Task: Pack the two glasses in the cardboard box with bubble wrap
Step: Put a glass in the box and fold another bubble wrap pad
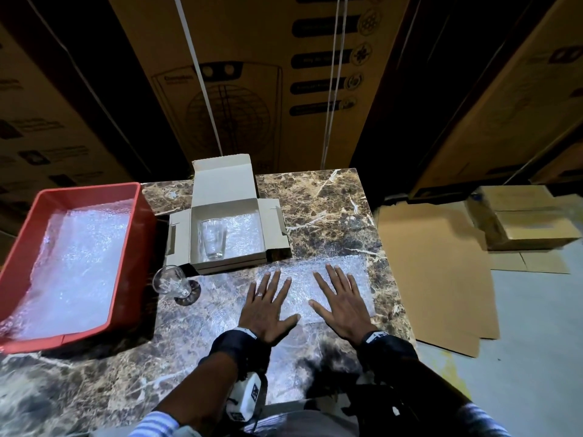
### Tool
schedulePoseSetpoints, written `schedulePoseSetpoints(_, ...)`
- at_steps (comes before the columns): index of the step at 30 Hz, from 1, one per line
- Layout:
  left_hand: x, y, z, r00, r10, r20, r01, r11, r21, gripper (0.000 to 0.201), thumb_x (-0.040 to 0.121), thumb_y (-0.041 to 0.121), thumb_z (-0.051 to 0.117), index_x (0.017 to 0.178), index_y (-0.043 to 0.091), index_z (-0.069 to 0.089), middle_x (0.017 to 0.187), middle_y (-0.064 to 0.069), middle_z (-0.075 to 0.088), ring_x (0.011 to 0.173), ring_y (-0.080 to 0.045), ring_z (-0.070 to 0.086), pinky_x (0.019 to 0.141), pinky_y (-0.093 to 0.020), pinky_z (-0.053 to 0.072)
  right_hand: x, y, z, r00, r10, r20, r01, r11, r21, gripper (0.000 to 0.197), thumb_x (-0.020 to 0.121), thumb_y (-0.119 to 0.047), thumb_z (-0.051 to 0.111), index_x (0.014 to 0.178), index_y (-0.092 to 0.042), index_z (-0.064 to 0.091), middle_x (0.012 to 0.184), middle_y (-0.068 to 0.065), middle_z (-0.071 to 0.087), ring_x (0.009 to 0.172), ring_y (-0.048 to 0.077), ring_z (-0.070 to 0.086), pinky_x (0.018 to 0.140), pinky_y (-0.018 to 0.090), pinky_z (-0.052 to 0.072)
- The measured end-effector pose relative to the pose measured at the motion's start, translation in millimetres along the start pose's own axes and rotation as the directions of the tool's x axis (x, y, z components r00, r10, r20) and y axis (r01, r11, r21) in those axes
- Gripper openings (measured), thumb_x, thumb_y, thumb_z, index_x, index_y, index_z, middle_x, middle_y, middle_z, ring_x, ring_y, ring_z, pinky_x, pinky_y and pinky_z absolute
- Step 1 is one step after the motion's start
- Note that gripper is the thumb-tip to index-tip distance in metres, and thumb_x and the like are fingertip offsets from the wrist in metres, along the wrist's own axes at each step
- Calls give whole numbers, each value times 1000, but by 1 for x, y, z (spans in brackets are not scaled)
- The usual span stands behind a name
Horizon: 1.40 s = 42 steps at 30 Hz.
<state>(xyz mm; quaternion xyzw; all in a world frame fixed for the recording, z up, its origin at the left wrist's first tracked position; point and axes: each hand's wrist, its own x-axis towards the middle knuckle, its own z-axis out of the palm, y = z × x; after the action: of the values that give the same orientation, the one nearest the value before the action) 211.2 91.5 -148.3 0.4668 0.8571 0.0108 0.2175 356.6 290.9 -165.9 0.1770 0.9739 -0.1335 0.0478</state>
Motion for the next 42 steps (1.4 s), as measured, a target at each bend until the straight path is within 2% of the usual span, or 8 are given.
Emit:
schedulePoseSetpoints(6, -8, -21, -7, 999, -53, -8, 53, 999, 7, 104, 80, 96, 25, 160, 43, -16, 166, 10, -29, 155, -23, -25, 122, -54, -15, -3, 17, -5, 994, 107, -11, -107, 994, -21, 82, 97, -80, 15, 162, -36, -6, 170, 0, -16, 157, 17, -16, 127, 47, -1)
schedulePoseSetpoints(15, -14, -35, -12, 996, -91, -9, 91, 996, -23, 118, 70, 104, 28, 159, 42, -18, 165, 13, -30, 155, -23, -26, 121, -56, -17, -3, 36, -11, 975, 223, 0, -223, 974, -30, 93, 93, -84, 9, 163, -24, -7, 169, 2, -17, 156, 18, -17, 126, 50, -8)
schedulePoseSetpoints(21, -17, -31, -15, 997, -75, -25, 73, 995, -75, 124, 70, 101, 37, 162, 35, -13, 168, 6, -26, 156, -28, -20, 123, -59, -12, -3, 38, -18, 982, 189, 28, -190, 980, 65, 85, 99, -76, 16, 162, -27, -11, 168, 4, -22, 157, 21, -16, 125, 55, -9)
schedulePoseSetpoints(24, -17, -21, -21, 994, -58, -88, 47, 990, -131, 122, 71, 97, 45, 164, 33, -2, 172, -1, -14, 158, -28, -13, 123, -58, -6, -9, 29, -31, 993, 112, -47, -102, 979, 176, 84, 97, -75, 35, 163, -35, 3, 171, 1, -7, 157, 21, -6, 124, 52, 0)
schedulePoseSetpoints(27, -18, -13, -26, 985, -10, -174, -15, 989, -144, 116, 69, 91, 55, 162, 35, 13, 171, -4, 5, 157, -26, -1, 120, -53, 1, -14, 19, -43, 996, -68, -60, 76, 986, 146, 65, 87, -72, 54, 141, -36, 43, 152, -1, 31, 140, 20, 27, 115, 46, 29)
schedulePoseSetpoints(29, -16, -8, -27, 979, 30, -200, -58, 989, -136, 113, 67, 90, 59, 159, 39, 19, 167, -2, 17, 154, -26, 9, 120, -51, 6, -19, 16, -44, 982, -184, -30, 186, 976, 110, 53, 83, -65, 60, 124, -32, 53, 131, -4, 44, 125, 14, 36, 106, 39, 39)
schedulePoseSetpoints(34, -10, 5, -27, 959, 171, -226, -202, 971, -124, 94, 62, 82, 68, 140, 36, 43, 137, 4, 39, 133, -20, 33, 109, -45, 22, -26, 10, -40, 968, -249, 24, 247, 966, 72, 24, 84, -44, 59, 97, -25, 54, 95, -9, 41, 94, 10, 34, 86, 32, 38)
schedulePoseSetpoints(42, -5, 15, -25, 939, 266, -218, -293, 951, -98, 52, 73, 63, 64, 114, 33, 53, 114, 7, 45, 113, -17, 39, 102, -43, 30, -21, -2, -51, 974, -226, 21, 221, 967, 129, 11, 92, -34, 50, 85, -25, 48, 84, -11, 42, 84, 12, 37, 76, 31, 39)
